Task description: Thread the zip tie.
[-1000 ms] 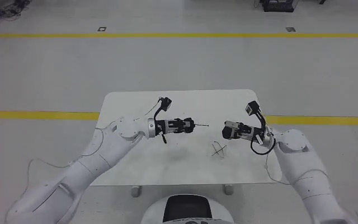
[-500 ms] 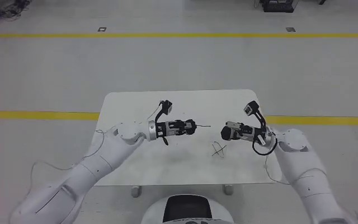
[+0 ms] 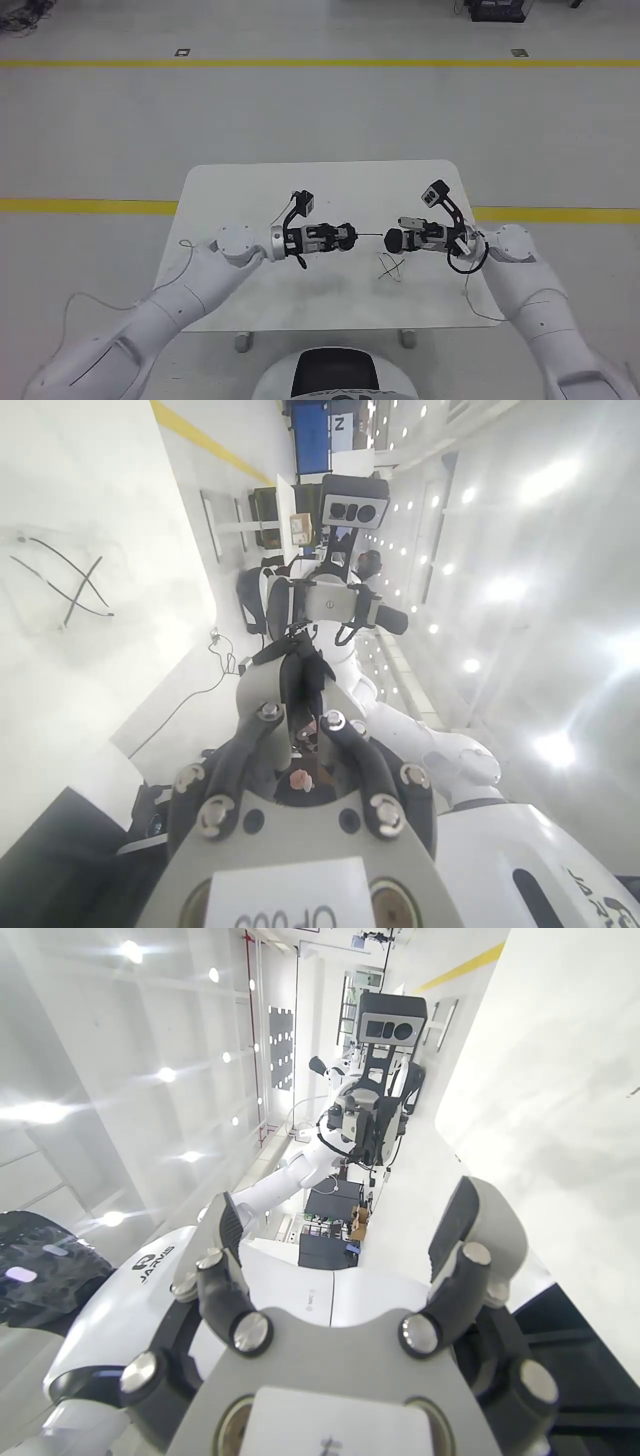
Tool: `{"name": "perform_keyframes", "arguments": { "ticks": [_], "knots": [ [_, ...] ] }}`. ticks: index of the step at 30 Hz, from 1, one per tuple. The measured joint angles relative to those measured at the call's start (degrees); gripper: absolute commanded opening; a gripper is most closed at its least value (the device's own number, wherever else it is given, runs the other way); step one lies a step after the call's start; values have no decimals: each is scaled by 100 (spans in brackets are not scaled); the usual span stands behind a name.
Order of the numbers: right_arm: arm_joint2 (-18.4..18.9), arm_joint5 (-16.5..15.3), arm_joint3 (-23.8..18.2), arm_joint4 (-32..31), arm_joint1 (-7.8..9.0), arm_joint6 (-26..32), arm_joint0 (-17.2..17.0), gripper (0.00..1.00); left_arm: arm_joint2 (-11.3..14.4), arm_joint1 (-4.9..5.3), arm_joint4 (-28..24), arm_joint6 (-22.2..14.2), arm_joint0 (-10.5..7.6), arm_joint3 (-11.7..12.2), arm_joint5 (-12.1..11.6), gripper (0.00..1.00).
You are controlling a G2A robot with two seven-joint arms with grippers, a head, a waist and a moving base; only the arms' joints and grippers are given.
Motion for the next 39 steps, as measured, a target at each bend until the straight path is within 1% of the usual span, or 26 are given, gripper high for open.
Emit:
{"name": "perform_keyframes", "arguments": {
  "ticks": [3,6,12,14,16,20,22,23,24,26,28,34,36,37,39],
  "knots": [
    [-32,80,-5,6,13,33,21,100,-26,18,305,188,4,-41,154,0],
    [-161,93,-83,-36,56,40,43,100,-77,37,427,254,46,-125,245,0],
    [-179,93,-92,-63,65,38,45,100,-93,44,472,253,49,-148,269,0],
    [-179,98,-110,-70,65,11,33,100,-107,47,465,268,69,-164,314,0],
    [-177,124,-170,-112,68,-146,-14,100,-179,67,368,183,108,-194,388,0],
    [-203,162,-93,-195,73,-250,4,100,-282,113,327,-42,190,-264,439,0],
    [-228,123,-90,-181,69,-235,14,51,-324,128,297,-104,238,-299,452,0],
    [-237,101,-90,-176,68,-222,16,48,-337,133,313,-119,250,-303,455,0],
    [-249,88,-85,-173,68,-202,22,43,-347,138,350,-135,261,-306,461,0],
    [-271,91,-70,-172,67,-160,39,39,-349,139,398,-186,266,-311,470,0],
    [-303,90,-32,-191,65,-126,72,30,-348,135,425,-251,264,-301,480,0],
    [-418,33,81,-275,54,-36,156,25,-371,107,299,-383,271,-245,506,0],
    [-459,34,117,-308,50,-2,188,17,-378,97,270,-426,265,-209,505,0],
    [-477,32,129,-325,49,17,202,16,-377,93,275,-434,260,-197,508,0],
    [-511,12,155,-354,48,39,225,11,-374,91,284,-437,256,-191,512,0]
  ]
}}
